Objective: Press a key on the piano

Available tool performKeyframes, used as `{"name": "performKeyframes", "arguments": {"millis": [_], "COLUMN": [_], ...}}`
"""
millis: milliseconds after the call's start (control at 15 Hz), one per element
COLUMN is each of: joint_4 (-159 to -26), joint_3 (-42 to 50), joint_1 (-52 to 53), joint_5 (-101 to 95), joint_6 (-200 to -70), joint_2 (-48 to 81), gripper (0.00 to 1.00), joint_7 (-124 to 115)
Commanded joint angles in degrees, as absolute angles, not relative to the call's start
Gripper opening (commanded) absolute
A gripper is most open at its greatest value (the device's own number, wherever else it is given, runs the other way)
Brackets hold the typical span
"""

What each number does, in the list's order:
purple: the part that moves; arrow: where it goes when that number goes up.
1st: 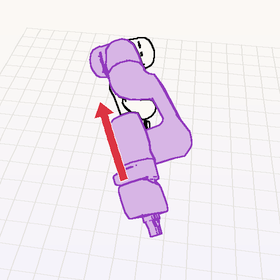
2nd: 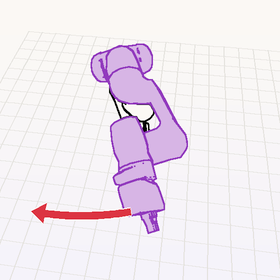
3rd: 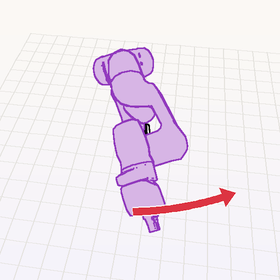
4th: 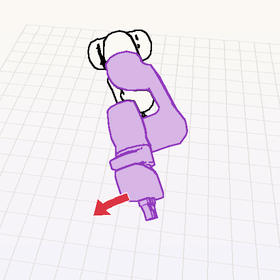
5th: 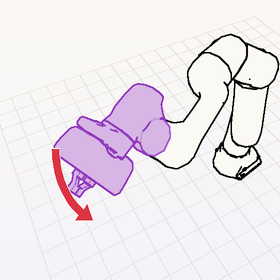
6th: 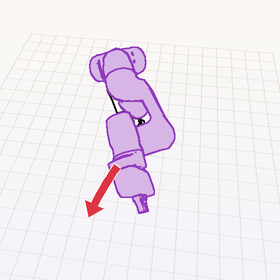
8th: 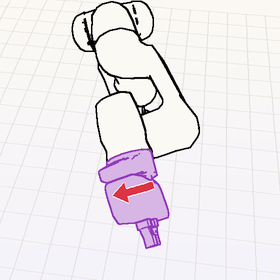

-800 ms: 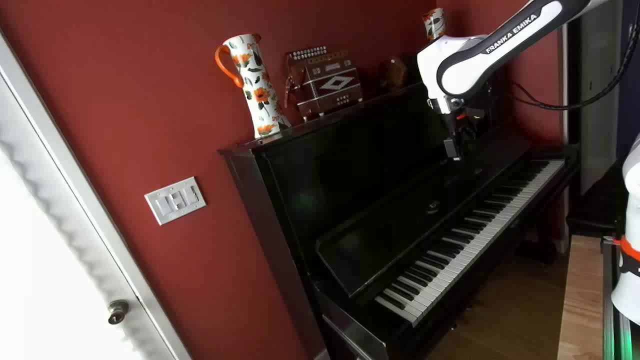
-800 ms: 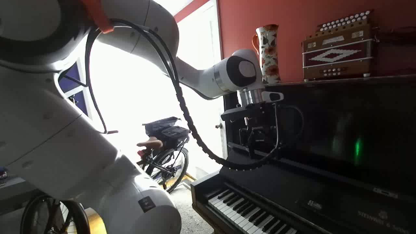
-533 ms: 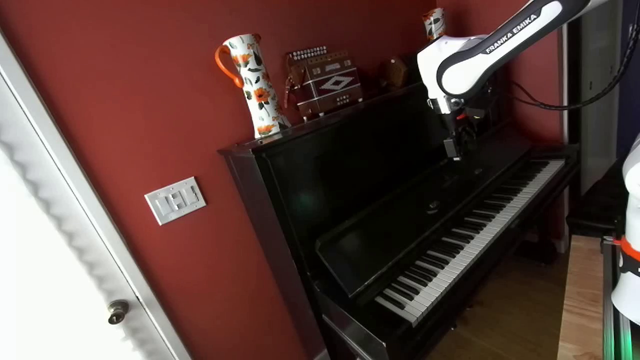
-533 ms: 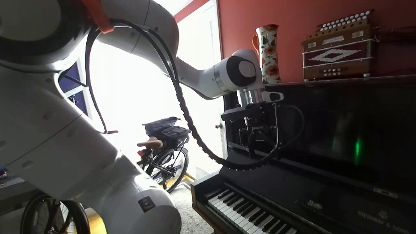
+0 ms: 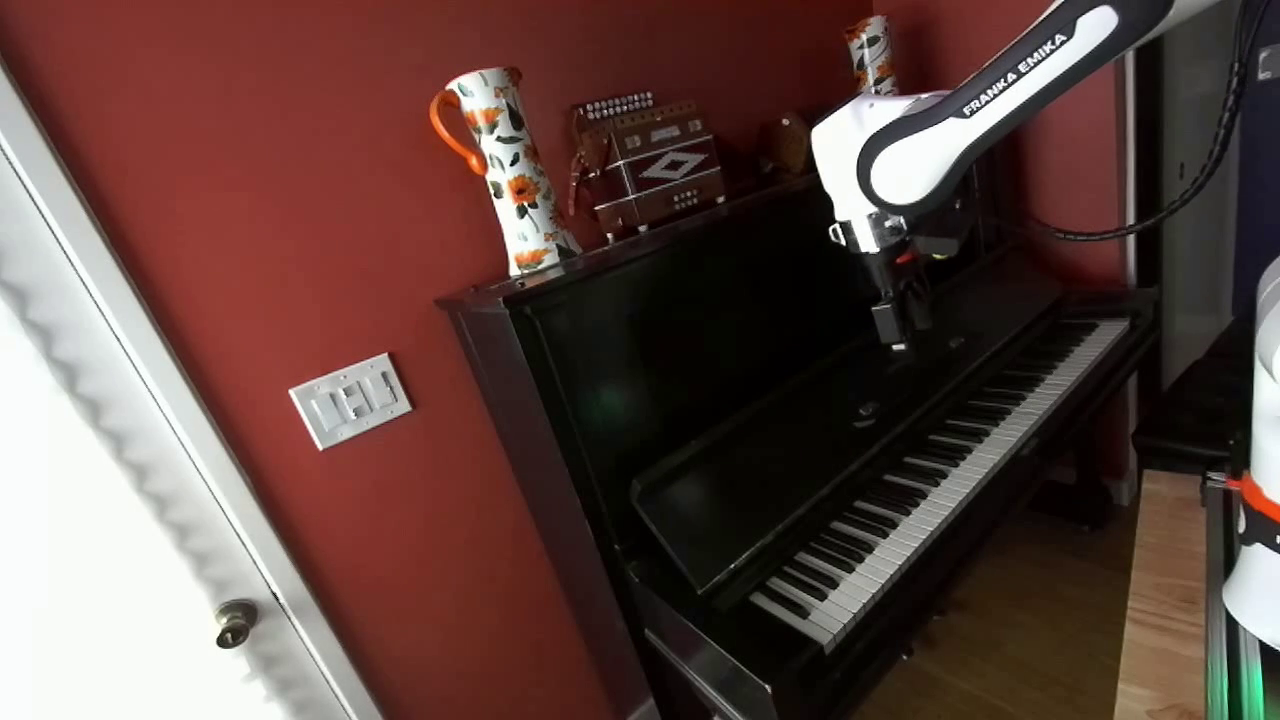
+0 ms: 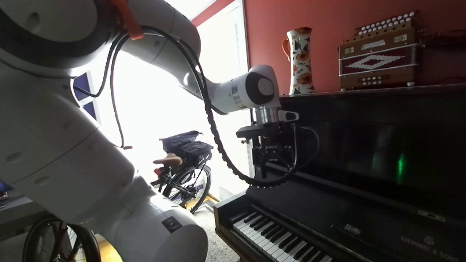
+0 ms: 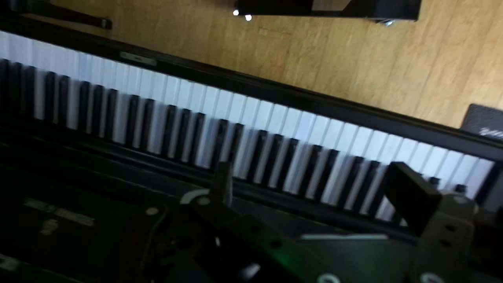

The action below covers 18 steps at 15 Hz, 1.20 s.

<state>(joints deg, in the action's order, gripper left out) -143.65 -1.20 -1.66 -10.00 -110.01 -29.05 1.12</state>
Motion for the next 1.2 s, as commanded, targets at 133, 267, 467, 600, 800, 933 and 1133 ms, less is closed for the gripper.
{"name": "performKeyframes", "arguments": {"millis": [133, 267, 467, 600, 800, 933, 1133], "joint_4": [-145.8, -145.2, -145.2, -145.1, -145.0, -145.6, -146.8], "joint_3": [-3.7, -4.2, -5.5, -5.5, -5.5, -6.2, -7.6], "joint_1": [9.4, 12.1, 11.5, 11.3, 11.1, 12.7, 14.8], "joint_5": [4.5, 8.0, 6.4, 6.4, 6.4, 8.5, 12.5], "joint_6": [-117.4, -118.9, -118.0, -118.0, -118.1, -122.9, -133.3], "joint_2": [-22.4, -19.6, -20.2, -20.1, -20.4, -17.6, -13.2], "gripper": [1.0, 1.0, 1.0, 1.0, 1.0, 1.0, 1.0], "joint_7": [6.5, 10.9, 9.1, 9.0, 9.0, 10.5, 11.2]}}
